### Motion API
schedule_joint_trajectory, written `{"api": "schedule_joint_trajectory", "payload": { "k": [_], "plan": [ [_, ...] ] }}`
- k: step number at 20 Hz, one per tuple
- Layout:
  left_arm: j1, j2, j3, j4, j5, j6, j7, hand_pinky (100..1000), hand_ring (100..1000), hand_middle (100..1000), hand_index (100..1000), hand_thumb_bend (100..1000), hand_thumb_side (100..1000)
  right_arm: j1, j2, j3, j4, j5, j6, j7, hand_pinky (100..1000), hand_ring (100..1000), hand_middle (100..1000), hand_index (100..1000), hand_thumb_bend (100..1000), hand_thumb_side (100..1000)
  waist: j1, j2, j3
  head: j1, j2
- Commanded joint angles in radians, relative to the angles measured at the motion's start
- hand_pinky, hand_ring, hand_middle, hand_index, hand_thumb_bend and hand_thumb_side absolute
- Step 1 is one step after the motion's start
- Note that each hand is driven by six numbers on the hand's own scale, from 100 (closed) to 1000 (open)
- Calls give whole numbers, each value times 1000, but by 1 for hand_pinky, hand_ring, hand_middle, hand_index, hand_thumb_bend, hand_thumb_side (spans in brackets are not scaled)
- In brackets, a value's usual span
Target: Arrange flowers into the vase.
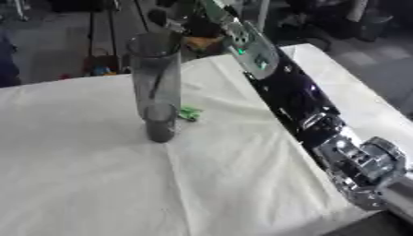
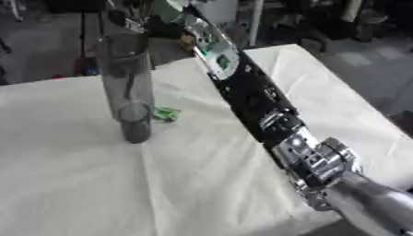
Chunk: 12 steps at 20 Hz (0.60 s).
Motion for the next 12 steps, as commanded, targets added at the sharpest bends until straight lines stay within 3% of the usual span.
{"api": "schedule_joint_trajectory", "payload": {
  "k": [1, 12],
  "plan": [
    [-8, 20, 8, -10, 3, -1, 2, 792, 1000, 905, 899, 800, 1000, -13, -36, -11, -22, -9, 1, -2, 899, 764, 706, 705, 650, 744, 3, -13, -3, 2, -7],
    [-7, 21, 9, -10, 2, -1, 3, 792, 1000, 905, 900, 800, 1000, 2, -54, -11, -22, -7, 1, 4, 902, 768, 711, 710, 665, 741, 2, -12, -6, 5, -8]
  ]
}}
